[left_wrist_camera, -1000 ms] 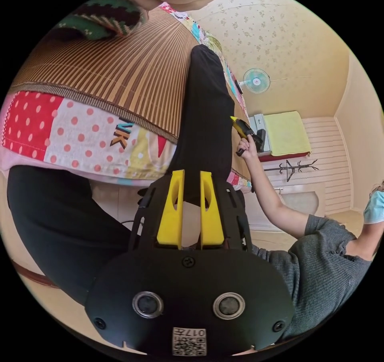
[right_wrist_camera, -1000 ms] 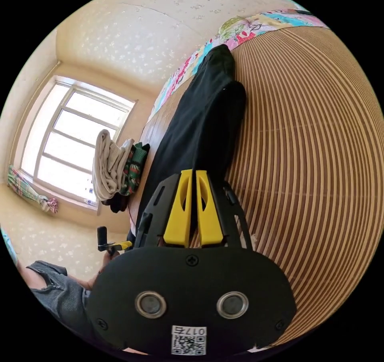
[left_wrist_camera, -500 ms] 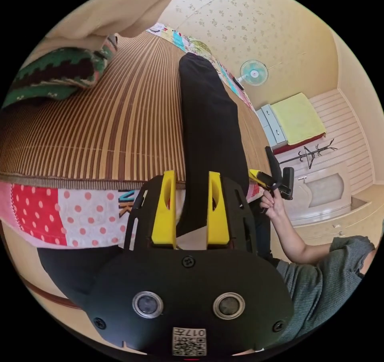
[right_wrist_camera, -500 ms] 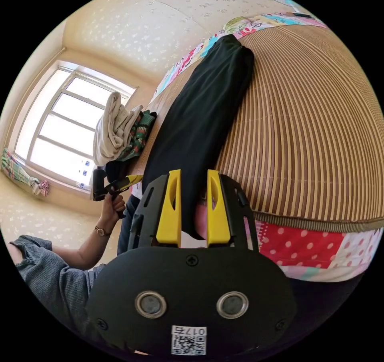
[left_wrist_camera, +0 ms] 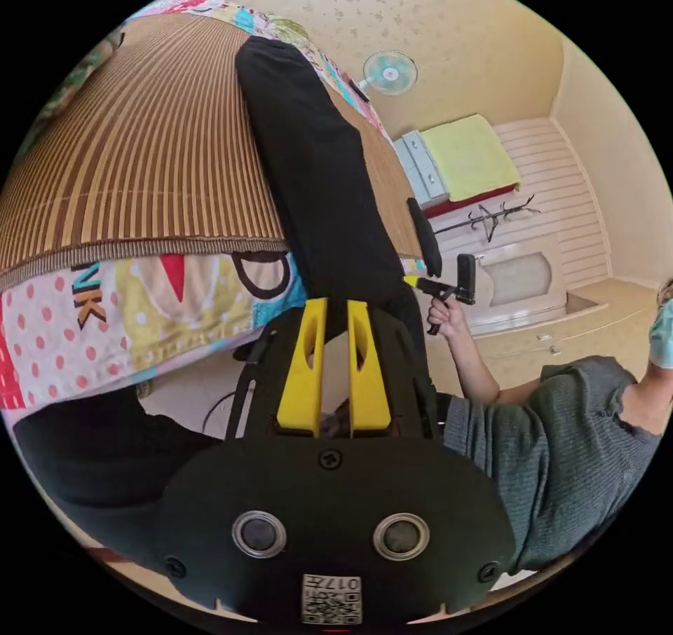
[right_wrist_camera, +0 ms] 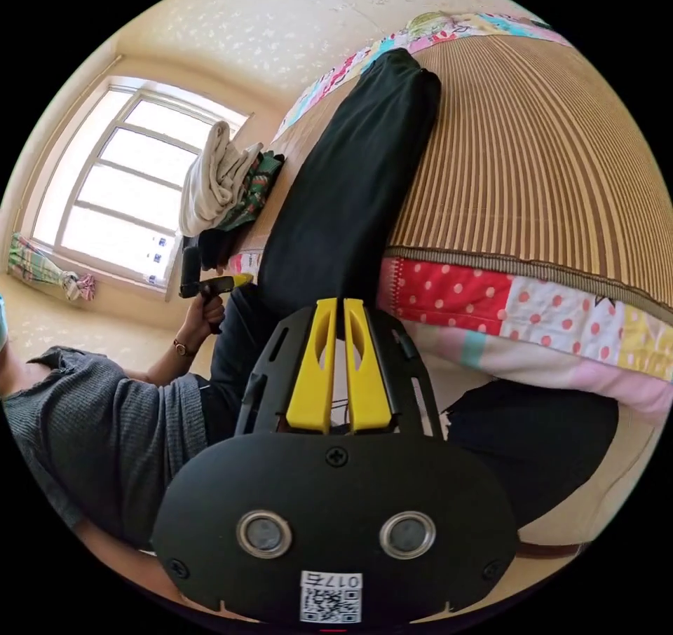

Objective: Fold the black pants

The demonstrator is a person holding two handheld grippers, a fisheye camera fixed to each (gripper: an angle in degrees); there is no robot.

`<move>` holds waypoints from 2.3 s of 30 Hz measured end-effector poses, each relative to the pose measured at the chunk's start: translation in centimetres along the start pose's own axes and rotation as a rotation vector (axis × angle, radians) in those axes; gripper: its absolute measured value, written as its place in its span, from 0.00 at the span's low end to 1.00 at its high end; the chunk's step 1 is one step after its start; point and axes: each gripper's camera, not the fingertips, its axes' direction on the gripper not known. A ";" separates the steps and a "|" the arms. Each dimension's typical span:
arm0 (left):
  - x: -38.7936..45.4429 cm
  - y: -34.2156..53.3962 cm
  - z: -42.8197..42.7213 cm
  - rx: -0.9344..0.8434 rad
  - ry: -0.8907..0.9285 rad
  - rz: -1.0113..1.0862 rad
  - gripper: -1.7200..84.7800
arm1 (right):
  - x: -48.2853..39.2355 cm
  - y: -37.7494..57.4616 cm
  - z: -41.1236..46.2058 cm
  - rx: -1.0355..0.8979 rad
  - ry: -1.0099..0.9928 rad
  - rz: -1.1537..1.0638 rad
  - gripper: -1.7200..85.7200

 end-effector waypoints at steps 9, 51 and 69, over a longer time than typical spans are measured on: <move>-4.6 -8.2 -2.2 0.128 -0.096 -0.023 0.21 | 5.4 -7.2 0.8 0.081 -0.088 0.151 0.16; 33.4 4.9 -25.8 0.671 0.243 0.848 0.03 | -21.4 10.0 -25.4 0.681 -0.432 -0.689 0.04; 13.0 -5.2 -11.4 0.363 -0.099 0.391 0.06 | -5.1 3.3 -4.1 0.293 -0.200 -0.483 0.04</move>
